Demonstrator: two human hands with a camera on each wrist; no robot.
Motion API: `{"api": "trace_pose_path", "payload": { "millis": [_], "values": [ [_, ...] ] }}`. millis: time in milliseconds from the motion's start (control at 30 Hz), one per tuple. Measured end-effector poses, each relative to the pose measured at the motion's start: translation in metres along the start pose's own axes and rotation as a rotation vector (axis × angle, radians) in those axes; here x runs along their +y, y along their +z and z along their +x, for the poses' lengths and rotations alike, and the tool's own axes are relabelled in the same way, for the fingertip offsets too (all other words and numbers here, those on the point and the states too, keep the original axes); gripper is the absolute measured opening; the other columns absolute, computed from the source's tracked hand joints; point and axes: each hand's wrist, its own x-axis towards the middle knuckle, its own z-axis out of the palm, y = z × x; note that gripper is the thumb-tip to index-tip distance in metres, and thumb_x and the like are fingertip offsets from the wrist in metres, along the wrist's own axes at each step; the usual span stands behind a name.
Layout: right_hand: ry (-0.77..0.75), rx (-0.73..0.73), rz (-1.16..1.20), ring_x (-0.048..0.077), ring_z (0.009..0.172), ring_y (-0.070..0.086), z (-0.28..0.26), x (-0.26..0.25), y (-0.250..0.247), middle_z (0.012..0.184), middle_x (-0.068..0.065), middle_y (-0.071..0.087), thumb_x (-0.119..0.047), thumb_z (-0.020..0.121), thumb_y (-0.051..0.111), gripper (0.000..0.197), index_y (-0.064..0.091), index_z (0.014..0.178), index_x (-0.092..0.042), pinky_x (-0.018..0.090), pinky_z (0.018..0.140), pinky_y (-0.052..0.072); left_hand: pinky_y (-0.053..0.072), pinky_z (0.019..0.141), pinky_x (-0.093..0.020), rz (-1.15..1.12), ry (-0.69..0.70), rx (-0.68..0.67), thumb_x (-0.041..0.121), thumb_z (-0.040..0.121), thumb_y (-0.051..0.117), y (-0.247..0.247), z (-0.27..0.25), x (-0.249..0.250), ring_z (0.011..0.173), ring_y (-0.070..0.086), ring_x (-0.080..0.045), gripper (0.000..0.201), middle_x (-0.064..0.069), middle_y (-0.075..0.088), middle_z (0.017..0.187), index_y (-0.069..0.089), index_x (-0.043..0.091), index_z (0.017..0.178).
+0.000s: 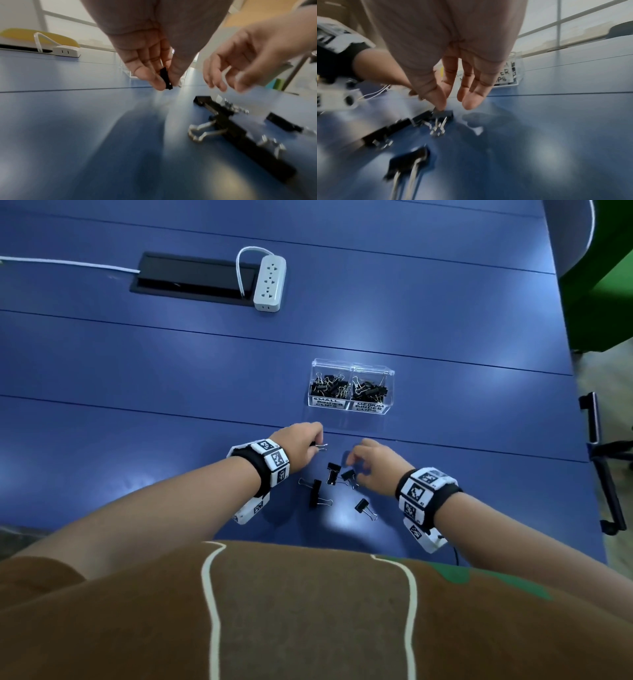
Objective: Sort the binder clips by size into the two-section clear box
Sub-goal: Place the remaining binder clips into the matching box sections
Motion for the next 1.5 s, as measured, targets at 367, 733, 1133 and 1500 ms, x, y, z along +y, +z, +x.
{"api": "trace_pose_path", "payload": {
  "millis": [367, 733, 1133, 1500],
  "values": [
    [0.071, 0.138, 0.087, 0.020, 0.077, 0.048, -0.015, 0.014, 0.023, 0.090, 0.002, 0.050, -0.013, 0.072, 0.064, 0.015, 0.060, 0.086, -0.009, 0.030, 0.074, 0.045, 0.051, 0.079, -0.042, -0.015, 0.100, -0.084, 0.005, 0.089, 0.047, 0.022, 0.014, 0.026, 0.080, 0.058, -0.037, 0.026, -0.013, 0.048, 0.109, 0.063, 0.010, 0.109],
    [-0.108, 0.000, -0.100, 0.033, 0.091, 0.049, -0.039, 0.017, 0.051, 0.104, 0.016, 0.054, -0.006, 0.079, 0.055, 0.030, 0.067, 0.107, -0.011, 0.040, 0.081, 0.046, 0.051, 0.069, -0.041, 0.248, 0.232, -0.249, 0.011, 0.088, 0.056, 0.018, 0.013, 0.021, 0.079, 0.054, -0.032, 0.032, -0.009, 0.042, 0.112, 0.058, 0.022, 0.118],
    [0.070, 0.369, 0.176, 0.020, 0.080, 0.055, -0.004, 0.016, -0.008, 0.090, 0.008, 0.064, -0.005, 0.076, 0.061, 0.009, 0.065, 0.085, -0.007, 0.027, 0.079, 0.045, 0.050, 0.073, -0.044, 0.194, 0.079, -0.124, 0.020, 0.091, 0.053, 0.021, 0.012, 0.014, 0.089, 0.058, -0.033, 0.013, -0.009, 0.047, 0.112, 0.052, 0.011, 0.101],
    [0.023, 0.632, 0.078, 0.033, 0.100, 0.051, 0.070, 0.017, -0.087, 0.102, 0.015, 0.056, 0.002, 0.082, 0.052, 0.013, 0.062, 0.091, -0.001, 0.043, 0.084, 0.048, 0.052, 0.072, -0.049, 0.120, 0.056, -0.053, 0.012, 0.089, 0.051, 0.022, 0.011, 0.011, 0.074, 0.056, -0.038, 0.007, -0.013, 0.051, 0.102, 0.050, 0.007, 0.094]
  ]
}}
